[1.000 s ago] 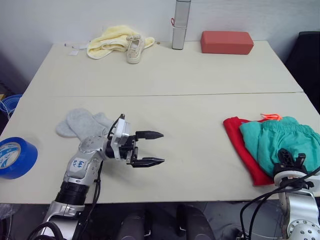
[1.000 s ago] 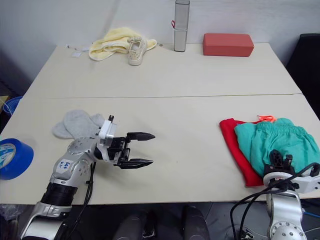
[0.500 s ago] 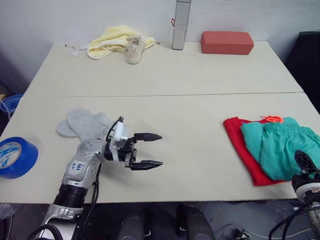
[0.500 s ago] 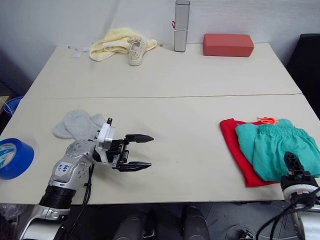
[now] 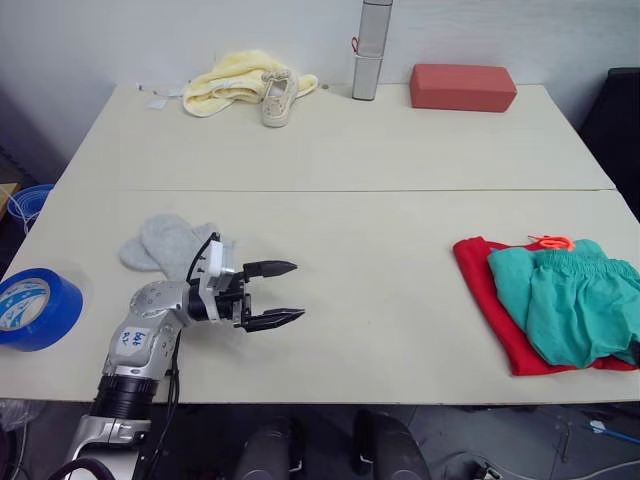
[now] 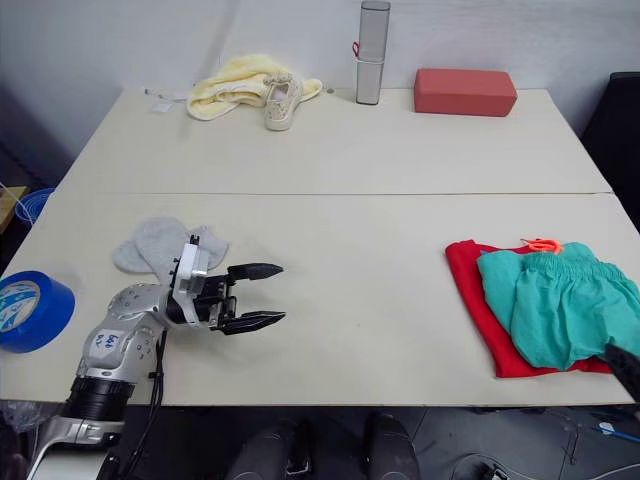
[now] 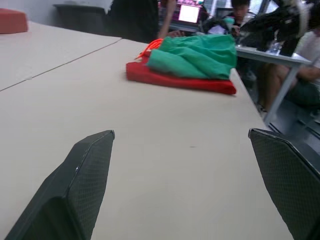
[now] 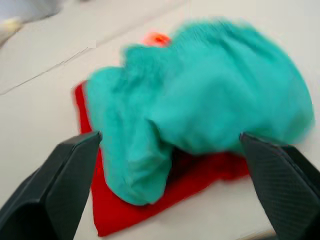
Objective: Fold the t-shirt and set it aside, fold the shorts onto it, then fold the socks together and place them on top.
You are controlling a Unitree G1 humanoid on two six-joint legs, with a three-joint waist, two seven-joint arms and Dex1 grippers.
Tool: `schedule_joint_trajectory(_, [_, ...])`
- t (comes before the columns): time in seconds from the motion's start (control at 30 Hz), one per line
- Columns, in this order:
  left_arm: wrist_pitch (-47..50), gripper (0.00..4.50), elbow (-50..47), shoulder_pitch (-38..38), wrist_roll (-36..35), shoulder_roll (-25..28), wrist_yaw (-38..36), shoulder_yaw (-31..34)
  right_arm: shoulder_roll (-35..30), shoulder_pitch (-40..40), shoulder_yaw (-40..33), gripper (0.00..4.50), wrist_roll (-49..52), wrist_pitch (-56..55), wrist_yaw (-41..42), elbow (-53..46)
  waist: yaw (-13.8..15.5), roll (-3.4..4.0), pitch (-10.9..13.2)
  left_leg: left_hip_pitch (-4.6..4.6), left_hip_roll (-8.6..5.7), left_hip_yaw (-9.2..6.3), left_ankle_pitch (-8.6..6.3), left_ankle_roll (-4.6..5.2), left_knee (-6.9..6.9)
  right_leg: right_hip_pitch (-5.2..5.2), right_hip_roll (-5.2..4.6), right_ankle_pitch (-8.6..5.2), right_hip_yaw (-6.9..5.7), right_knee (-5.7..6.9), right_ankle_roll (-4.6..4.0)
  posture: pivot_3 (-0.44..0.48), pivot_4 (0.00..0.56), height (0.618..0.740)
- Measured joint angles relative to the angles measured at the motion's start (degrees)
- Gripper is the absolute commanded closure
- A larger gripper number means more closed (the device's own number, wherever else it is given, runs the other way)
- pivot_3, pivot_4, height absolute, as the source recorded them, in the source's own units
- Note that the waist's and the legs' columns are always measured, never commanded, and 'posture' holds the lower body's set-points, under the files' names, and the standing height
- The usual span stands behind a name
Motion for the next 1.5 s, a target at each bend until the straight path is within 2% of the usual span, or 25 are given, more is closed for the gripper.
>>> schedule_joint_trajectory(0.23, [-5.1, 0.0, 0.3, 8.7, 1.4, 2.1, 4.6, 8.3, -6.6, -4.9, -0.1, 0.02, -15.1, -9.4, 20.4, -1.0, 0.0, -0.17, 0.0, 0.13, 0.01, -0.01, -0.19, -0.38, -0.03, 0.06, -0.07, 0.0, 0.0, 0.01, -0.02, 0.0, 0.15, 0.74])
schedule_joint_trajectory(0.3, [-5.6, 0.0, -0.6, 12.2, 1.3, 3.2, 5.8, 11.1, -8.7, -8.8, 6.1, 0.02, -20.0, -13.3, 27.2, -2.3, -0.1, -0.38, 0.0, 0.2, 0.04, -0.04, -0.2, -0.42, -0.06, 0.09, -0.07, -0.02, -0.01, 0.0, -0.06, 0.0, 0.15, 0.74])
schedule_joint_trajectory(0.37, [-5.1, 0.0, -2.8, 16.0, 1.0, 3.6, 7.6, 13.9, -8.7, -15.1, 15.2, 0.02, -24.7, -17.6, 32.6, -3.1, -0.2, -0.51, 0.0, 0.25, 0.06, -0.04, -0.22, -0.47, -0.06, 0.15, -0.1, -0.03, -0.01, -0.02, -0.08, 0.0, 0.15, 0.74])
schedule_joint_trajectory(0.53, [-2.1, 0.0, -11.7, 24.8, -1.7, 5.0, 12.2, 22.2, -5.5, -30.4, 31.5, 0.02, -34.0, -27.0, 38.4, 0.9, -0.2, -0.54, 0.1, 0.29, 0.03, -0.02, -0.08, -0.84, -0.05, 0.16, -0.19, -0.04, -0.01, -0.02, -0.09, 0.0, 0.15, 0.74])
schedule_joint_trajectory(0.67, [-1.2, 0.0, -14.5, 37.3, -4.1, 2.9, 15.0, 31.8, 0.5, -38.7, 40.5, 0.02, -39.4, -32.6, 38.9, 6.8, -0.7, -0.56, 0.1, 0.41, 0.04, 0.04, -0.13, -0.94, -0.21, 0.16, -0.19, -0.11, 0.01, -0.04, -0.21, 0.0, 0.15, 0.74])
schedule_joint_trajectory(0.77, [-0.6, 0.0, -13.6, 43.9, -5.4, 1.0, 16.5, 37.4, 3.1, -40.3, 44.8, 0.02, -42.5, -35.8, 39.0, 9.9, -0.4, -0.58, 0.1, 0.43, 0.05, 0.02, -0.13, -0.95, -0.24, 0.14, -0.19, -0.15, -0.05, -0.02, -0.28, 0.0, 0.15, 0.74])
schedule_joint_trajectory(0.93, [1.0, 0.0, -13.1, 48.8, -7.6, -1.5, 19.6, 43.4, 5.4, -40.2, 47.9, 0.02, -44.7, -40.5, 38.7, 10.9, 0.5, -0.59, 0.1, 0.63, 0.06, -0.03, -0.37, -0.55, -0.24, 0.16, -0.2, -0.2, -0.02, -0.21, -0.51, 0.0, 0.15, 0.74])
schedule_joint_trajectory(1.03, [3.4, 0.0, -13.1, 50.7, -9.2, -2.5, 22.2, 45.7, 5.6, -37.6, 47.7, 0.02, -49.4, -38.5, 31.5, 10.6, 0.5, -0.73, 0.0, 0.62, 0.06, 0.0, -0.39, -0.54, -0.32, 0.13, -0.2, -0.19, 0.03, -0.29, -0.56, 0.0, 0.15, 0.74])
schedule_joint_trajectory(1.13, [4.9, 0.0, -13.1, 50.6, -10.4, -2.6, 23.9, 46.7, 5.5, -37.0, 47.0, 0.02, -53.5, -35.8, 24.9, 10.2, 0.3, -0.72, 0.0, 0.61, 0.05, 0.04, -0.39, -0.56, -0.34, 0.08, -0.2, -0.2, 0.07, -0.3, -0.57, 0.0, 0.15, 0.74])
schedule_joint_trajectory(1.23, [8.4, 0.0, -13.1, 49.0, -11.9, -0.8, 24.7, 46.2, 5.1, -36.0, 47.0, 0.02, -53.9, -35.5, 23.4, 7.2, 0.3, -0.72, 0.0, 0.61, 0.07, 0.04, -0.36, -0.61, -0.39, 0.09, -0.17, -0.19, 0.04, -0.22, -0.56, 0.0, 0.15, 0.74])
schedule_joint_trajectory(1.37, [11.4, 0.0, -12.9, 43.5, -10.8, 4.7, 25.2, 42.9, 5.0, -34.7, 46.9, 0.02, -51.5, -35.0, 23.1, 3.6, 0.6, -0.71, 0.0, 0.61, 0.08, 0.04, -0.34, -0.68, -0.37, 0.1, -0.15, -0.16, 0.04, -0.13, -0.51, 0.0, 0.15, 0.74])
schedule_joint_trajectory(1.5, [8.0, 0.0, -8.4, 34.5, -3.2, 15.0, 23.2, 36.8, 4.9, -34.2, 46.9, 0.02, -48.8, -33.8, 22.4, -0.4, 0.8, -0.77, 0.0, 0.61, 0.08, 0.08, -0.24, -0.85, -0.39, 0.06, -0.15, -0.14, 0.05, 0.02, -0.48, 0.0, 0.15, 0.74])
